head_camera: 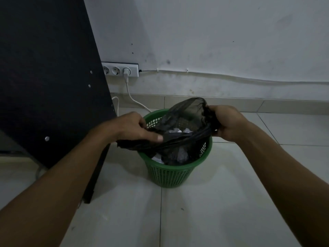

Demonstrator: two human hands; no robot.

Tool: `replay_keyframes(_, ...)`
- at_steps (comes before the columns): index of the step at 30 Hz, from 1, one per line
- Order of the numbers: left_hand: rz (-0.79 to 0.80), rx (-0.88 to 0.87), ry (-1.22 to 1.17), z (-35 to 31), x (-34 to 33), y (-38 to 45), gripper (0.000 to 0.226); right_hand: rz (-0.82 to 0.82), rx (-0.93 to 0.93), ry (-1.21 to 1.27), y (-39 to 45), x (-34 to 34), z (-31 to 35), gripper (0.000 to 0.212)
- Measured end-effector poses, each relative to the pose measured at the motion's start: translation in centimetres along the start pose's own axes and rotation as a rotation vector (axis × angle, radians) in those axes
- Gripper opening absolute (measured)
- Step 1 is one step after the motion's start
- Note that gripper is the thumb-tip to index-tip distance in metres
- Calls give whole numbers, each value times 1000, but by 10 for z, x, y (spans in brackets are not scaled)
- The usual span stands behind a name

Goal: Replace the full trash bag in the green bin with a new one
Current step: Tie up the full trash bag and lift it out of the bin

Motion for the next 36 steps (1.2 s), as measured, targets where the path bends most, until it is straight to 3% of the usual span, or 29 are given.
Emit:
replay_keyframes(2,57,12,280,-5,-15,-3,72,-15,5,-77,1,-8,-1,21)
replay_keyframes(3,58,15,394,-5,-20,-1,73,-30,22,-107,1,-10,1,22)
replay_keyframes(5,43,16,462,-4,-23,1,50,-28,58,-164,-1,-15,5,36)
replay_keyframes(7,-17,-22,367,-9,-14,-2,22,60,89,-298,-5,-23,9,53)
replay_keyframes(9,-139,-80,210,-16,3,-5,9,209,101,-501,-12,-32,10,52)
replay_keyframes(12,-366,-151,-49,-17,30,-8,17,376,5,-750,-18,-34,-2,40)
replay_keyframes(15,-482,-191,-249,-20,37,-12,19,243,37,-1011,-7,-22,-5,33)
replay_keyframes(18,-501,-253,-390,-35,33,-14,27,64,231,-732,-1,-14,9,16)
replay_keyframes(20,-525,-297,-439,-47,33,-18,30,97,306,-467,-1,-19,15,7)
replay_keyframes(24,-549,-334,-643,-60,37,-24,35,184,266,-27,4,-29,15,20)
replay_keyframes(27,-545,-267,-695,-58,39,-23,22,130,253,-23,11,-26,9,21)
replay_keyframes(28,-515,-231,-652,-55,37,-19,18,112,268,-92,12,-26,8,18)
replay_keyframes(29,-469,-184,-575,-50,33,-14,28,102,288,-152,13,-26,8,15)
replay_keyframes(31,-314,-132,-368,-42,18,-5,62,110,314,-193,12,-29,9,8)
replay_keyframes(33,-165,-69,-61,-34,2,3,93,125,322,-161,12,-31,11,14)
replay_keyframes(34,-130,-53,82,-30,-3,8,88,144,321,-145,11,-32,12,19)
replay_keyframes(36,-162,-18,169,-24,-2,12,40,198,289,-149,11,-33,10,28)
Point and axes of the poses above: each hand's wrist, its own y-axis towards the middle knuckle, its own x-axis out of the back of the hand, z = x × y, the point moved 8 cm from there along y, towards the middle knuckle, and after that the axes turned 8 degrees about z, right-handed, at the moved point
